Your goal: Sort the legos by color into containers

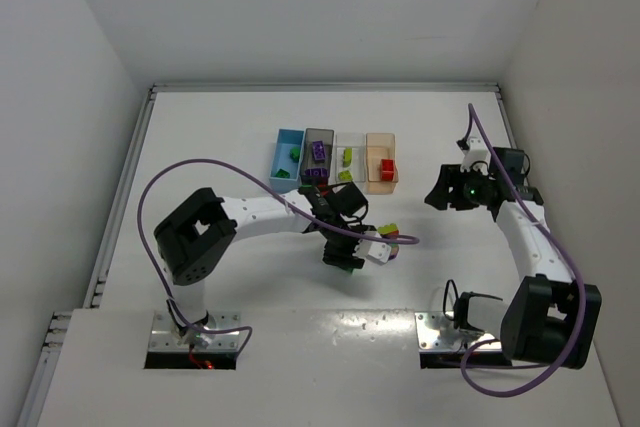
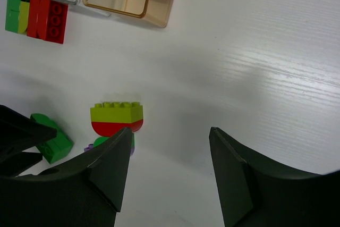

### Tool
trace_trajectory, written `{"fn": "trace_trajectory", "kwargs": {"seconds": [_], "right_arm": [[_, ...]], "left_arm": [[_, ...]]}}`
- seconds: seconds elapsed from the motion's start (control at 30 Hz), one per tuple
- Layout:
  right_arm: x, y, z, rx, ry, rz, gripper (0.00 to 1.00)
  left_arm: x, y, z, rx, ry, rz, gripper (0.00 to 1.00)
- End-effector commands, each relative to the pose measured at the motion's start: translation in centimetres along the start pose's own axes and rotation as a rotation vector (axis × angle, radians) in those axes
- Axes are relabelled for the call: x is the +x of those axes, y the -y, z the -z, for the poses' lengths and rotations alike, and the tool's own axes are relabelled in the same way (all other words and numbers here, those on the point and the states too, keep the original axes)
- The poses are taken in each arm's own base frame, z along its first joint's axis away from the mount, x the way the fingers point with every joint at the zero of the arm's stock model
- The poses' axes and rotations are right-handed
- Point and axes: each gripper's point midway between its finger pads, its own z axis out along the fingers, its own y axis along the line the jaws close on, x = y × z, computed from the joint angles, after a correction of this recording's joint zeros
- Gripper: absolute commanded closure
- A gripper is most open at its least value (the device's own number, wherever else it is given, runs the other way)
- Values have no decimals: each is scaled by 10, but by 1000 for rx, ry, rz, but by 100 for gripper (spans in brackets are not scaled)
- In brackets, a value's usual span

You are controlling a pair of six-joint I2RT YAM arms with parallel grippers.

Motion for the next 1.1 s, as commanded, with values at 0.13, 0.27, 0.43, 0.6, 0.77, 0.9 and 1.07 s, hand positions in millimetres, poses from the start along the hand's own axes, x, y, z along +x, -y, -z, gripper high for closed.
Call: {"fn": "trace_trajectory", "kwargs": {"seconds": [0.13, 0.27, 0.43, 0.6, 0.77, 0.9, 1.07], "right_arm": [[-6, -4, -1, -33, 26, 29, 39], [-4, -6, 0, -42, 27, 29, 39], [-4, -6, 0, -42, 27, 29, 39], [-4, -6, 0, -42, 27, 29, 39], [-6, -5, 0, -41, 35, 34, 39], [-4, -5, -2, -43, 27, 20, 39], [-6, -5, -2, -42, 35, 15, 39]], "left_arm": [[-14, -11, 19, -49, 55, -30, 41], [-17, -11, 22, -56, 61, -35, 41], [-16, -8, 23, -55, 60, -24, 40], [-13, -3, 21, -34, 58, -24, 39], [-7, 3, 21, -20, 46, -34, 36], [-4, 6, 19, -13, 41, -29, 35], [0, 5, 17, -13, 29, -35, 36]]}}
